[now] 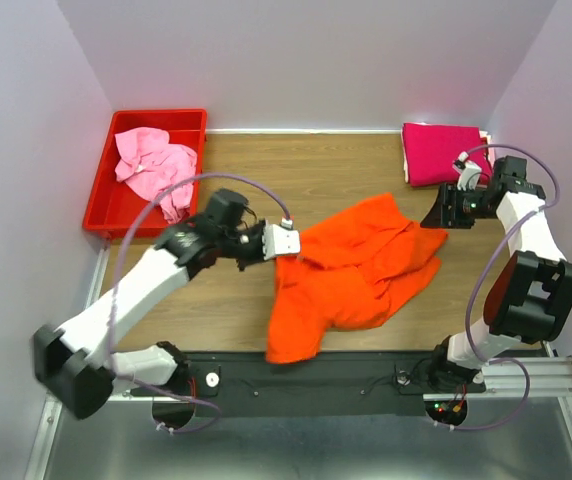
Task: Fold and stack the t-shirts
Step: Flatten the tshirt out
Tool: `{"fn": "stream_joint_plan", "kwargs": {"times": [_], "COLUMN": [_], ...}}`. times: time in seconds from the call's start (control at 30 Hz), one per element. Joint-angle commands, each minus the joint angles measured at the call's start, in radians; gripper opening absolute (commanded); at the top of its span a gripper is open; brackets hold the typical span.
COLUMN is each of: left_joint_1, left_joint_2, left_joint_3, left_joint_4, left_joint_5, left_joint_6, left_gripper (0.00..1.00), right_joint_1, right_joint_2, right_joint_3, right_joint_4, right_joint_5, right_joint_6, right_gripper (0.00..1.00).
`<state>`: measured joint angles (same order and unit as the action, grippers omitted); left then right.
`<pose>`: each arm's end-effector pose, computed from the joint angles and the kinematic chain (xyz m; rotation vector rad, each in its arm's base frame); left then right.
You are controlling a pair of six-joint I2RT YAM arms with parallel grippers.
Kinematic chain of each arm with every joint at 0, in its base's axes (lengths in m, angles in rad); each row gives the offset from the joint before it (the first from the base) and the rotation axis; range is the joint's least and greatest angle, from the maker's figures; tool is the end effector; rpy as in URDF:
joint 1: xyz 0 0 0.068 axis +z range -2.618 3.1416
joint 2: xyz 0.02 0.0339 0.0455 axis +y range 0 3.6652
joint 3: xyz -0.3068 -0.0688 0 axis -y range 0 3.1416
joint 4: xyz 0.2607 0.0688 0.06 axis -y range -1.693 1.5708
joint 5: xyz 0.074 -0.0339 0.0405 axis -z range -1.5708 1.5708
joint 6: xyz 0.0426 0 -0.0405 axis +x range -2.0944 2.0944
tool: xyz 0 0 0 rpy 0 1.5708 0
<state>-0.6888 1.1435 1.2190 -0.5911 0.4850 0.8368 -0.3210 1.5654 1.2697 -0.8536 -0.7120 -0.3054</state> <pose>0.1769 -0.1713 0.4171 1.6110 1.2628 -0.4125 0.3207 -0.0773 0.3048 -0.1753 2.4447 0.7033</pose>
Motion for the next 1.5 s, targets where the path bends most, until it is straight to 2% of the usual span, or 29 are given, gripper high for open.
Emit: {"fn": "stream_joint_plan", "kwargs": {"times": [0.0,0.1,0.2,0.33,0.57,0.63,0.73,0.87,1.03,1.2,1.47], "left_joint_1": [0.118,0.228,0.311,0.373,0.456,0.477,0.515,0.525,0.52,0.502,0.387], "left_joint_2": [0.097,0.198,0.301,0.421,0.574,0.593,0.546,0.449,0.372,0.334,0.279], "left_joint_3": [-0.335,-0.343,-0.286,-0.19,-0.099,-0.072,-0.061,-0.065,-0.047,-0.056,-0.223], "left_joint_4": [0.149,0.203,0.214,0.203,0.203,0.179,0.125,0.064,0.013,-0.004,-0.003], "left_joint_5": [-0.117,-0.091,-0.071,-0.088,-0.174,-0.152,-0.041,0.055,0.104,0.102,0.05], "left_joint_6": [0.038,0.007,-0.004,-0.016,-0.1,-0.116,-0.075,-0.033,-0.027,-0.013,0.053], "left_gripper": [0.0,0.0,0.0,0.0,0.0,0.11,0.33,0.47,0.5,0.5,0.49], "right_joint_1": [-0.004,-0.004,-0.003,-0.003,0.013,0.031,0.078,0.146,0.189,0.201,0.198], "right_joint_2": [-0.002,-0.008,-0.025,-0.05,0.027,0.065,0.091,0.113,0.194,0.24,0.076], "right_joint_3": [-0.023,-0.046,-0.075,-0.112,-0.115,-0.09,-0.064,-0.056,-0.033,-0.003,-0.033], "right_joint_4": [-0.007,-0.05,-0.099,-0.145,-0.084,-0.067,-0.044,0.031,0.085,0.137,0.156], "right_joint_5": [-0.012,-0.007,0.014,0.08,0.121,0.102,0.092,0.137,0.198,0.322,0.413], "right_joint_6": [-0.053,-0.09,-0.165,-0.267,-0.255,-0.23,-0.187,-0.118,-0.065,-0.003,0.003], "right_gripper": [0.6,0.6,0.6,0.6,0.61,0.61,0.69,0.73,0.75,0.77,0.78]}}
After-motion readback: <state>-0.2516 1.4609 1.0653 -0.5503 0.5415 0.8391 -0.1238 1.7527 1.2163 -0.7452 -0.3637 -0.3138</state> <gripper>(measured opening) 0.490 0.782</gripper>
